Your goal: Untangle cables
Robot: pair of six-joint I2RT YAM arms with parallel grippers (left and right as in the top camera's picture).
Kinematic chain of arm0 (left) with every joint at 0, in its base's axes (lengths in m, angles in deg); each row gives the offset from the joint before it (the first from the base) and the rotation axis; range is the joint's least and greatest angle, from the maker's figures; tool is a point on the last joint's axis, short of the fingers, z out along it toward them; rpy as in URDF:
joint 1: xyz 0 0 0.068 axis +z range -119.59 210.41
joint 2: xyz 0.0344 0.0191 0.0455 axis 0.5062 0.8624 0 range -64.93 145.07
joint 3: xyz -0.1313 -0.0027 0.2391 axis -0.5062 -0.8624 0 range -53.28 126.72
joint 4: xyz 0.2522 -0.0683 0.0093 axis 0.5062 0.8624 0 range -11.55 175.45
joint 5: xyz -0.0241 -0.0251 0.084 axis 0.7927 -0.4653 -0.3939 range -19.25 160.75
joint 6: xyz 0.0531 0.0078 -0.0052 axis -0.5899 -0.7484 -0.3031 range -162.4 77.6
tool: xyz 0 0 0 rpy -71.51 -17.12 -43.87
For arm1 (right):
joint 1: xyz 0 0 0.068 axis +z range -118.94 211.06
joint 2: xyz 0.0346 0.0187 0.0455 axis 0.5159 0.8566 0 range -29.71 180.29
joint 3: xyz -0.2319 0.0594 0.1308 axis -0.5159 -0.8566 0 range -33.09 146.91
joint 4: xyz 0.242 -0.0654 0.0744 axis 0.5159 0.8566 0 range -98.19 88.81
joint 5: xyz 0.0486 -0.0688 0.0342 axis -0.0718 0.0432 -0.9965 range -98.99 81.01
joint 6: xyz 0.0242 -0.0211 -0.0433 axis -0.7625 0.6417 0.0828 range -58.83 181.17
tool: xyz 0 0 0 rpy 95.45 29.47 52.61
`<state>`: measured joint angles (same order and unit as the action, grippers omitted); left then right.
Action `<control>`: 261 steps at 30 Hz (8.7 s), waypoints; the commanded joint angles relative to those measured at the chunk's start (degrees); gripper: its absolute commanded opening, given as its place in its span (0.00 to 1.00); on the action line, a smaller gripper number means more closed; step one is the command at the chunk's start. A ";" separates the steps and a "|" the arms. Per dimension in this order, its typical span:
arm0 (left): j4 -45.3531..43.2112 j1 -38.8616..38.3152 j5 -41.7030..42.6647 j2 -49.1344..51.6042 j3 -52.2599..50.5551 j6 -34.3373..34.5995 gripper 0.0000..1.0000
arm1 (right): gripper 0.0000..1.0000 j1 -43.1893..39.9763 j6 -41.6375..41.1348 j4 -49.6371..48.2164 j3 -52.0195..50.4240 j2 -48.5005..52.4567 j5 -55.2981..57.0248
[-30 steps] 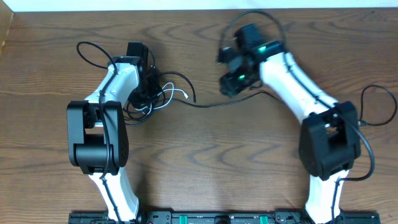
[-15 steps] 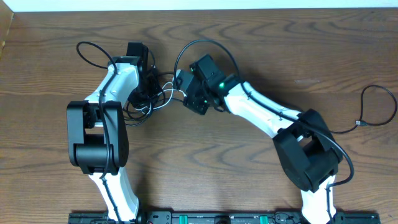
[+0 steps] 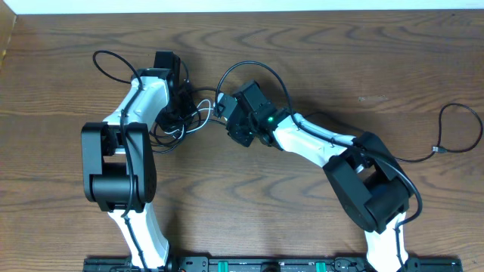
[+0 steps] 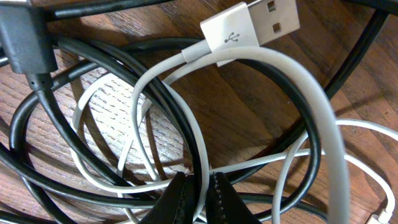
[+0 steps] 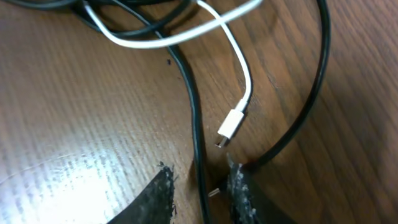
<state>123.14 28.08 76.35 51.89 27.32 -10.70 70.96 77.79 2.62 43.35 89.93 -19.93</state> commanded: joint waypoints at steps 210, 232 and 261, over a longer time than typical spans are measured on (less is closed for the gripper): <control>0.59 8.00 12.83 1.07 -0.66 -4.83 0.08 | 0.37 0.00 -69.81 34.86 29.49 11.63 -14.91; 0.57 8.00 12.85 1.07 -0.66 -4.37 0.08 | 0.38 7.61 -117.35 28.11 27.67 13.09 15.87; 0.42 8.00 12.85 1.07 -0.66 -3.98 0.08 | 0.01 4.63 -103.32 43.47 27.67 16.50 16.33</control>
<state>123.44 35.78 90.43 51.89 27.29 -15.18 77.82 -30.49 42.59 72.88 104.27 -5.22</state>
